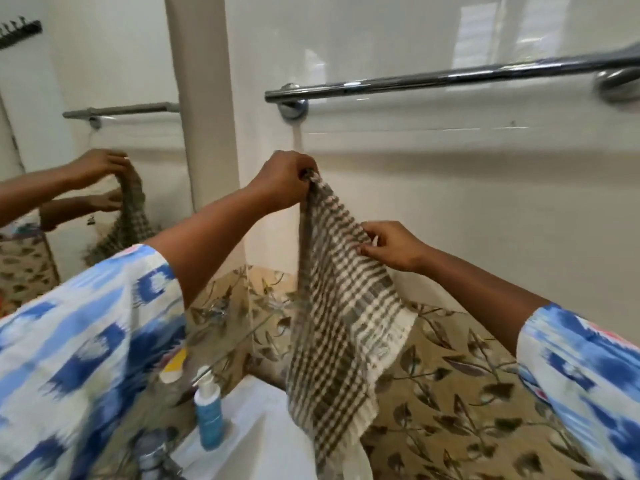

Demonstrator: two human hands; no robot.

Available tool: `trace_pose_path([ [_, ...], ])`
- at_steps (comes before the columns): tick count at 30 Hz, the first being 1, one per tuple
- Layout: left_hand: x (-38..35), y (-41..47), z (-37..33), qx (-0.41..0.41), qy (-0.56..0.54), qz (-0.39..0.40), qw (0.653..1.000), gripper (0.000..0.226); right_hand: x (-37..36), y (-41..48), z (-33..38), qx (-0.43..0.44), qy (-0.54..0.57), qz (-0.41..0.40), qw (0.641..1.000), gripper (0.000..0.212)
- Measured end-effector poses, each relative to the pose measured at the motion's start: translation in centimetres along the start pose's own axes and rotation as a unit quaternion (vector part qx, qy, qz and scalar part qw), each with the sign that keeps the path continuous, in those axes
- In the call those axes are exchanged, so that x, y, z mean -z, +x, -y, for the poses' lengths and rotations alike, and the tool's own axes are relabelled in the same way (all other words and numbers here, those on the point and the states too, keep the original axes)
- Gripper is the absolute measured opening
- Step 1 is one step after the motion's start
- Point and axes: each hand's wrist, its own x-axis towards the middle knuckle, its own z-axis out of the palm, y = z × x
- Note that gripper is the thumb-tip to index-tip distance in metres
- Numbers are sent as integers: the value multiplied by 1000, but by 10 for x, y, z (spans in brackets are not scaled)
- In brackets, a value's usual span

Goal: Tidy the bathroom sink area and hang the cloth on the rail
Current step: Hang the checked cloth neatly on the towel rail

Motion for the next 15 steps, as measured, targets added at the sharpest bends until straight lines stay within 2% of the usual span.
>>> trace_pose_path([
  [3,8,6,-1,-27,53,-23,998,28,15,-19,-17,-80,-84,52,992,20],
  [6,17,8,-7,-23,93,-49,994,23,31,-32,-22,-184,-159,37,969,32],
  [7,21,8,-8,-10,122,-39,992,22,36,-34,-20,-212,-150,29,965,34],
  [8,26,9,-10,8,168,-10,986,22,43,-36,-19,-238,-92,18,967,34],
  [9,30,8,-10,34,213,34,976,22,50,-38,-17,-267,14,-1,964,31],
  [11,37,6,-12,90,233,122,961,20,61,-46,-5,-299,228,-60,925,23],
  [12,40,4,-14,115,191,145,964,19,63,-48,0,-290,289,-97,907,23],
  [13,42,3,-15,146,104,156,971,17,65,-49,7,-274,330,-139,892,26],
  [14,44,2,-18,191,-28,167,967,17,66,-49,14,-249,362,-182,880,28],
  [15,47,1,-22,245,-184,190,933,22,67,-49,23,-223,392,-221,865,27],
])
